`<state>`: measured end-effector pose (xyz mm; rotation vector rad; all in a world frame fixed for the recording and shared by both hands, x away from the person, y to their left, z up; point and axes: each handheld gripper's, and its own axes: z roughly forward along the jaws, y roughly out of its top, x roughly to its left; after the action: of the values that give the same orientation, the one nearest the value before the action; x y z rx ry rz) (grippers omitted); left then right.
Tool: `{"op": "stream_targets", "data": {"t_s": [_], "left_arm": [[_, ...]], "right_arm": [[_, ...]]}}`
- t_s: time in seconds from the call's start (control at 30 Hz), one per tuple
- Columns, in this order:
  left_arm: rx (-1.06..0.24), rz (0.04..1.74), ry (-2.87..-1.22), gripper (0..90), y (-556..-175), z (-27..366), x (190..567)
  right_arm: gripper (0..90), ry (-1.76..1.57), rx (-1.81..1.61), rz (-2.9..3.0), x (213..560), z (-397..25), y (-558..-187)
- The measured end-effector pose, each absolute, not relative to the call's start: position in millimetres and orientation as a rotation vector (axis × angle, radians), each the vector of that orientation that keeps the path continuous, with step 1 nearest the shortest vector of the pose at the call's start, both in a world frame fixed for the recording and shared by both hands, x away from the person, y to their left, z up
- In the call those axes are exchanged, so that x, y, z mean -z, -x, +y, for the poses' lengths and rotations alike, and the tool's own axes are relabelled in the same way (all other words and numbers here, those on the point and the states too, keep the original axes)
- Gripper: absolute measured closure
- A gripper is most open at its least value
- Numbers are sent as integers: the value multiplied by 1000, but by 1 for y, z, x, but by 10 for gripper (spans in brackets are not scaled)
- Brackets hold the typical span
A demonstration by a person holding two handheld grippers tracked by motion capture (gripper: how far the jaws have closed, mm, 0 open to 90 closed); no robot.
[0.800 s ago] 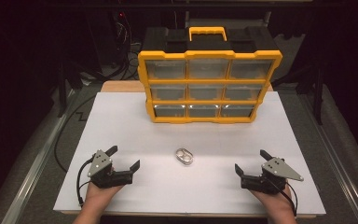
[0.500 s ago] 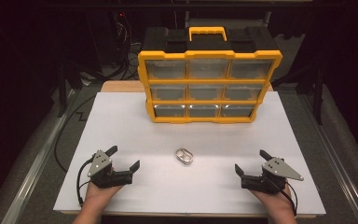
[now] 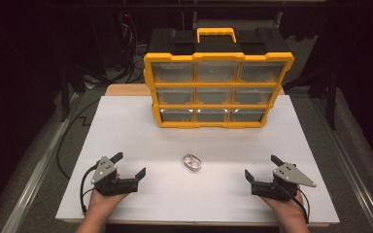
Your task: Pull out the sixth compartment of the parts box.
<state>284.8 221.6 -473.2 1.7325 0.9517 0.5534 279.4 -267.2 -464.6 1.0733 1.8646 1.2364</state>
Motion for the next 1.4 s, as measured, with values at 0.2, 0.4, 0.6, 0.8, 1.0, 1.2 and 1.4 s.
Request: {"op": "stream_targets", "data": {"t_s": [0.2, 0.4, 0.6, 0.8, 1.0, 1.2, 1.4], "left_arm": [[-546, 956, -1735, 3, -285, 221, 474], [-536, 961, -1732, 3, -285, 221, 474], [-533, 963, -1723, 3, -285, 222, 473], [-530, 965, -1718, 3, -284, 221, 473], [-536, 964, -1719, 3, -283, 220, 473], [-551, 963, -1719, 3, -284, 219, 473], [-564, 959, -1733, 3, -283, 218, 471]], "right_arm": [[2, -1092, -1213, 1870, 466, -266, -287], [2, -1107, -1209, 1863, 466, -264, -298], [2, -1117, -1188, 1881, 467, -261, -311], [2, -1129, -1166, 1892, 470, -260, -325], [4, -1151, -1128, 1894, 470, -261, -342], [5, -1150, -1104, 1892, 467, -260, -358], [7, -1146, -1078, 1882, 461, -263, -369]]}}
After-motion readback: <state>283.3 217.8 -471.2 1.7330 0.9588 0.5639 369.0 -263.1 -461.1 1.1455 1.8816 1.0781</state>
